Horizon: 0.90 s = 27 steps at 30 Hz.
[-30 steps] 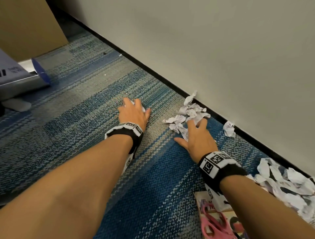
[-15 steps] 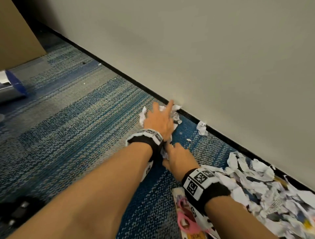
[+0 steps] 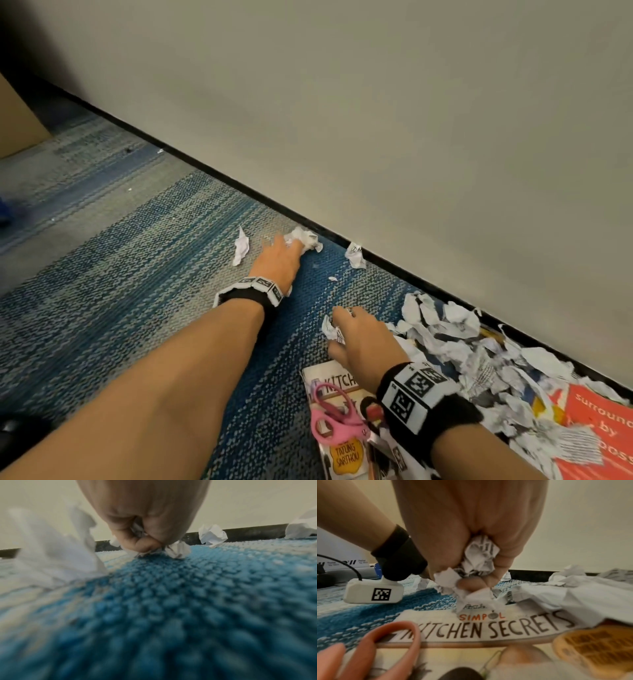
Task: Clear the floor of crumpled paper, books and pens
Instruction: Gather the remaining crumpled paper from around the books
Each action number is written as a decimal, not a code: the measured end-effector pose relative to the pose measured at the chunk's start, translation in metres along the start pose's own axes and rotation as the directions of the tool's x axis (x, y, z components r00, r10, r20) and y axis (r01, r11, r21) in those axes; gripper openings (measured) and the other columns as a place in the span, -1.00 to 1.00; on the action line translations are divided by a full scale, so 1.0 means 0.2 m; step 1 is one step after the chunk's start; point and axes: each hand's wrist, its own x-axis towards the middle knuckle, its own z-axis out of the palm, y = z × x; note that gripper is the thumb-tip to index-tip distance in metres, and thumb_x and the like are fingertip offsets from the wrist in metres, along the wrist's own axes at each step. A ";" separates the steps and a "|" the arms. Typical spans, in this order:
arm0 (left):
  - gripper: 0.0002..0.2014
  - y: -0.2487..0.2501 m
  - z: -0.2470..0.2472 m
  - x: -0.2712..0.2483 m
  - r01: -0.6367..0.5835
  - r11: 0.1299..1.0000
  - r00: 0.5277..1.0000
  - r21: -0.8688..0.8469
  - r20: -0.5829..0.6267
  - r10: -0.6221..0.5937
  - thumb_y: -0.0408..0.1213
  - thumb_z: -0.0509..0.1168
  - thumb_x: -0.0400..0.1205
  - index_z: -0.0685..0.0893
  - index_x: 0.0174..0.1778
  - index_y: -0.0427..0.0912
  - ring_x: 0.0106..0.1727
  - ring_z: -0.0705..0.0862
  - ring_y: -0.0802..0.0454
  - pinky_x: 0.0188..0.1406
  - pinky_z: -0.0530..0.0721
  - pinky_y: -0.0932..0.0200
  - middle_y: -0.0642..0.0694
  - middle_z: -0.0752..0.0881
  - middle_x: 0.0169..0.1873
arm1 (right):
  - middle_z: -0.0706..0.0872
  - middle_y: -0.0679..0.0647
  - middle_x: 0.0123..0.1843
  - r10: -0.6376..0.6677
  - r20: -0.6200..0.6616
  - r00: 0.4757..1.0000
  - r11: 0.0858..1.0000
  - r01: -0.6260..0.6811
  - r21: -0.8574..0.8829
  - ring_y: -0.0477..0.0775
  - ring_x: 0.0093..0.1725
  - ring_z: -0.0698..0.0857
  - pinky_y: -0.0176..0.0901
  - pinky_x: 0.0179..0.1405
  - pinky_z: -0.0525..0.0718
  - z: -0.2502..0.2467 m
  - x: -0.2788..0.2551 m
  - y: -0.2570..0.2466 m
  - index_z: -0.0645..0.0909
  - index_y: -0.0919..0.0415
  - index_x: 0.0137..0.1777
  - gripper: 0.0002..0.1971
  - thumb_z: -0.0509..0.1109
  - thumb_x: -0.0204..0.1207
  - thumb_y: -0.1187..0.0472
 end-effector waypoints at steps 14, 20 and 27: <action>-0.53 -0.24 0.02 -0.06 0.507 0.840 0.841 -0.192 -0.105 -0.531 -0.03 0.09 0.73 0.26 0.50 -0.17 0.14 0.60 -0.37 -0.13 0.58 -0.10 -0.40 0.44 0.26 | 0.52 0.15 0.12 0.083 -0.041 0.996 0.994 -0.086 -0.061 0.23 -0.01 0.64 -0.12 -0.22 0.40 0.06 0.02 0.02 0.35 0.13 0.19 -0.76 0.24 0.60 0.09; -0.75 -0.22 0.05 -0.04 0.502 0.865 0.844 0.028 -0.236 -0.482 -0.07 0.09 0.74 0.43 0.26 -0.10 0.23 0.40 -0.32 -0.48 0.50 0.02 -0.33 0.33 0.30 | 0.51 0.16 0.23 0.271 -0.125 0.954 0.951 -0.286 -0.122 0.12 0.08 0.69 -0.16 -0.16 0.57 0.07 0.03 0.05 0.31 0.22 0.35 -0.59 0.27 0.61 0.04; -0.66 -0.17 0.02 -0.12 0.356 0.932 0.930 0.072 -0.128 -0.346 -0.43 0.00 0.73 0.33 0.44 -0.21 0.07 0.60 -0.30 -0.22 0.51 0.01 -0.37 0.42 0.23 | 0.52 0.21 0.28 0.375 -0.092 0.923 0.904 -0.386 -0.184 0.12 0.18 0.69 -0.16 0.04 0.64 0.05 0.04 0.05 0.38 0.28 0.31 -0.58 0.25 0.62 -0.02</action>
